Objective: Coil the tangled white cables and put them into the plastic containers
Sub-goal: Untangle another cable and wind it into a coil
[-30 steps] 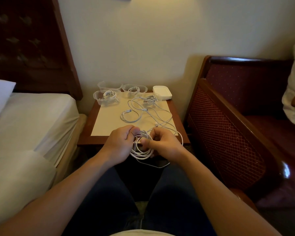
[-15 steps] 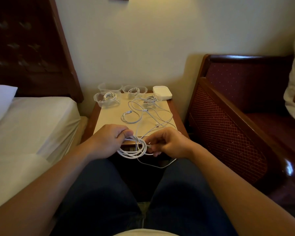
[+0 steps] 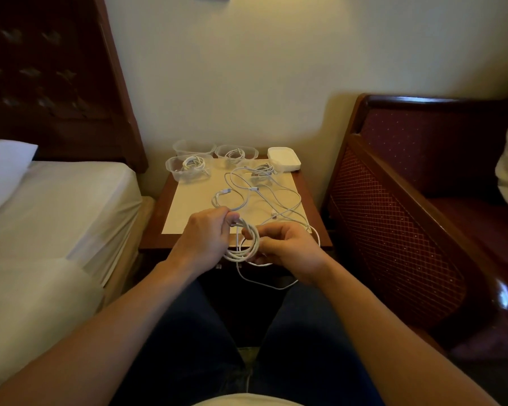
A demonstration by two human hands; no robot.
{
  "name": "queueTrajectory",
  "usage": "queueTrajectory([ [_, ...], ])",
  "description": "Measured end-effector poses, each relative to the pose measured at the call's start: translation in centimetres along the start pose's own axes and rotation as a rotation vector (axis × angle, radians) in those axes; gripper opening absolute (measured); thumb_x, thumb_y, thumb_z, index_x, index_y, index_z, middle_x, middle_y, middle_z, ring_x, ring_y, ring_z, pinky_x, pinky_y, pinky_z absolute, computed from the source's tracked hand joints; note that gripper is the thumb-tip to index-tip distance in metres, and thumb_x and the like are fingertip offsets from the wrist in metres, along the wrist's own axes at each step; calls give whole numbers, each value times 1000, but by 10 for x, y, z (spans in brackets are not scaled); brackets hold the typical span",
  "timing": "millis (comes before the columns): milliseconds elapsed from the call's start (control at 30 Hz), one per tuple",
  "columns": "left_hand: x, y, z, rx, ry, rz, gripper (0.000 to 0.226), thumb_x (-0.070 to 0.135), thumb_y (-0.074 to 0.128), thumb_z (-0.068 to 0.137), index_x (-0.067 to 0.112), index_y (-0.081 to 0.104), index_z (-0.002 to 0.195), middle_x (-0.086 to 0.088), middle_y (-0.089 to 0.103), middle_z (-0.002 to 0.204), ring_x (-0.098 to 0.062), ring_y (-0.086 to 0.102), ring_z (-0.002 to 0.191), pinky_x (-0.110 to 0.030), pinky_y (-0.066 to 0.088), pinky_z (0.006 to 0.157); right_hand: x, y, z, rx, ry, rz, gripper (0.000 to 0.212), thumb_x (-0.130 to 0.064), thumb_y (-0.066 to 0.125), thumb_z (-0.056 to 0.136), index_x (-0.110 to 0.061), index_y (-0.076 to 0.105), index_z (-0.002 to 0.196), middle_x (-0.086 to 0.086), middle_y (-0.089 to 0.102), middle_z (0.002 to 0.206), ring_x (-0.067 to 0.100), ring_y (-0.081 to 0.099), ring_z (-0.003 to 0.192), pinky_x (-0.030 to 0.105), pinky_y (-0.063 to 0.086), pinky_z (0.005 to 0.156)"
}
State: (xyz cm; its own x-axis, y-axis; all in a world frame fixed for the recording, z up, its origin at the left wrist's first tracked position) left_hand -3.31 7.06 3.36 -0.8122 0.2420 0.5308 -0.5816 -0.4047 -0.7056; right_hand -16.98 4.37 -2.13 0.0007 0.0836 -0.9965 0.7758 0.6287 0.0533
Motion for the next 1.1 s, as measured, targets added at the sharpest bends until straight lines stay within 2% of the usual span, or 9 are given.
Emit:
queueTrajectory([
  [100,-1,0,-1,30,-18,-7,23,19,51,105,12,73,104,4,70,92,-12,62,82,-23,43,70,0,8,2,-58,75,26,42,9,59,93,-7,62,132,25,71,107,29,64,86,31,52,69],
  [267,4,1,-2,37,32,156,27,23,47,105,9,69,108,-8,70,96,-25,64,88,-38,53,75,0,15,8,-62,111,35,40,-7,57,79,-11,71,116,14,67,95,24,59,82,34,48,72],
  [433,4,5,1,1,10,111,25,24,47,106,11,68,103,-7,68,90,-25,63,84,-43,52,73,-3,-7,14,142,64,-193,21,-16,53,105,-8,71,111,5,72,84,21,62,76,36,55,72],
  [533,5,9,1,-144,-13,-17,25,27,47,107,16,68,100,0,67,84,-15,62,76,-35,49,67,-3,-12,12,166,60,-324,21,-12,52,105,-9,72,103,2,70,78,17,60,69,29,50,62],
  [633,0,19,-4,-437,-112,-157,21,26,49,106,22,70,105,0,71,83,-13,68,66,-34,58,65,-2,-20,13,128,57,-504,23,-11,52,104,-9,72,94,4,67,76,16,57,66,35,49,65],
  [767,9,18,-3,-621,139,157,26,12,53,101,23,72,114,9,71,99,-7,66,92,-27,54,82,1,-10,8,-82,54,-617,23,-6,51,103,-11,72,98,1,65,75,13,57,63,28,51,62],
  [833,25,2,4,-454,373,332,28,8,55,97,24,71,113,11,71,103,-8,65,97,-17,46,75,1,-1,4,-183,71,-575,21,-6,50,104,-10,72,106,-3,65,75,11,59,65,24,52,60],
  [900,32,-12,5,-278,504,365,25,11,57,94,25,73,107,12,73,102,-10,66,94,-21,49,69,-5,11,2,-279,77,-473,23,-8,50,105,-17,71,101,-3,63,75,8,59,66,22,51,59],
  [1100,14,-18,-1,-44,473,349,17,15,64,92,25,75,100,6,73,110,-22,63,99,-33,48,69,-6,24,-2,-332,99,-270,16,-14,54,104,-11,70,100,2,63,80,11,58,68,21,50,59],
])
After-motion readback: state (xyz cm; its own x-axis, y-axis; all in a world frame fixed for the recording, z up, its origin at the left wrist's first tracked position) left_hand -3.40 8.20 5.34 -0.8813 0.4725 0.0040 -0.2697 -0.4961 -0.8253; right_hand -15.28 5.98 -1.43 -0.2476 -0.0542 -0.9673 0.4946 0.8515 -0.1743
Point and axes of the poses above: each hand's wrist, its own z-axis towards the middle knuckle, its own y-axis out of the palm, x = y × z, the point moved 10 cm from there along z, towards the middle knuckle
